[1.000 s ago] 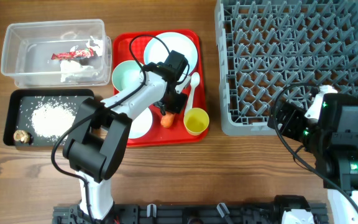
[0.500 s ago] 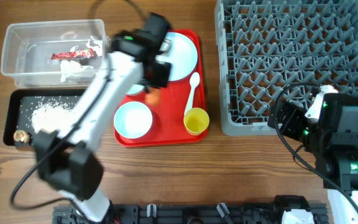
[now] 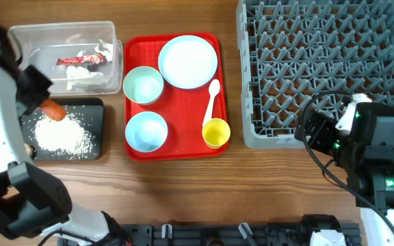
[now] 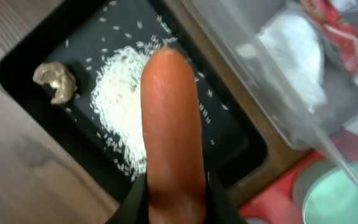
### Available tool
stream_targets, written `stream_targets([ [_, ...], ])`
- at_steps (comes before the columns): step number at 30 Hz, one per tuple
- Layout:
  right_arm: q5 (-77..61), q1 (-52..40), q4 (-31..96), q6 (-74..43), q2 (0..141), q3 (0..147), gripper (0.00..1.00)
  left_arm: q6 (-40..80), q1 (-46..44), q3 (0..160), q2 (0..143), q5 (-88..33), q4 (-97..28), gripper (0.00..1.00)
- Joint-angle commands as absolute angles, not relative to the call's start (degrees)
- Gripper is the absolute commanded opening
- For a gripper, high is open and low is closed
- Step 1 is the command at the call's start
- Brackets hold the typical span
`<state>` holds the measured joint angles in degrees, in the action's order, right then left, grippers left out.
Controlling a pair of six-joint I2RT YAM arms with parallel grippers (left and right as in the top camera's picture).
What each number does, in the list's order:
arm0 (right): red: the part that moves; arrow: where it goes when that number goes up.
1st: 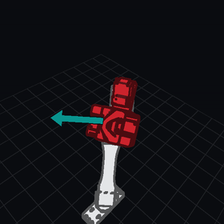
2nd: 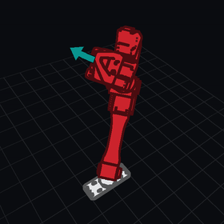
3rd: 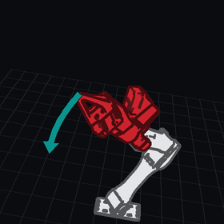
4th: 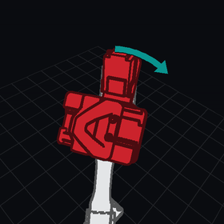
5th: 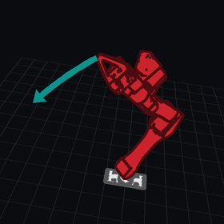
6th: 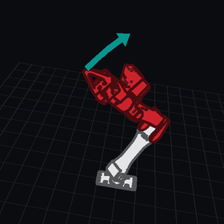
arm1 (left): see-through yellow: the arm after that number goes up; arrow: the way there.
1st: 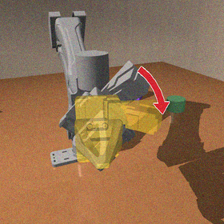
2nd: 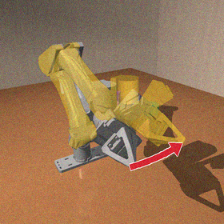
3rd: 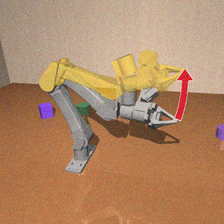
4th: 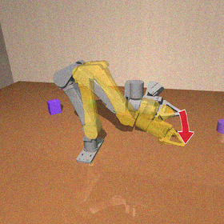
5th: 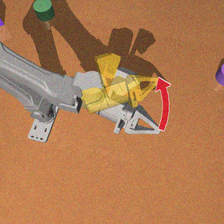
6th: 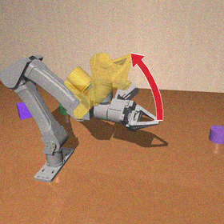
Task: Sort waste into correct bins and load items into the dishwasher rack
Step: 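Carry the carrot left and release it onto the black tray, then move the left gripper back over the red tray toward the yellow cup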
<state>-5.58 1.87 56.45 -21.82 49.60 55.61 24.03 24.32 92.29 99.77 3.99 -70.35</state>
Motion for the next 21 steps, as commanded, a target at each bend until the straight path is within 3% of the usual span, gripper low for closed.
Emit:
stream_targets([
  [1, -6.46, 1.67, 56.34, -21.15, 49.67, 55.57, 1.00, 28.77, 27.29, 80.38, 99.48, 3.88, -63.33, 0.04],
  [7, -6.44, 1.67, 57.04, -21.02, 49.67, 55.57, 1.00, 33.54, 27.38, 65.82, 99.53, 3.73, -47.53, 0.06],
  [8, -6.44, 1.67, 57.10, -21.04, 49.67, 55.57, 1.00, 33.54, 27.38, 64.53, 99.55, 3.73, -45.47, 0.15],
  [13, -6.46, 1.67, 57.08, -21.02, 49.67, 55.57, 1.00, 33.47, 27.38, 63.90, 99.55, 3.75, -43.88, 0.36],
  [18, -6.46, 1.67, 57.10, -20.99, 49.67, 55.57, 1.00, 33.47, 27.38, 63.90, 99.55, 3.73, -43.83, 0.41],
  [21, -6.44, 1.67, 57.08, -21.02, 49.67, 55.57, 1.00, 33.12, 27.38, 64.55, 99.35, 3.09, -44.23, 0.35],
])
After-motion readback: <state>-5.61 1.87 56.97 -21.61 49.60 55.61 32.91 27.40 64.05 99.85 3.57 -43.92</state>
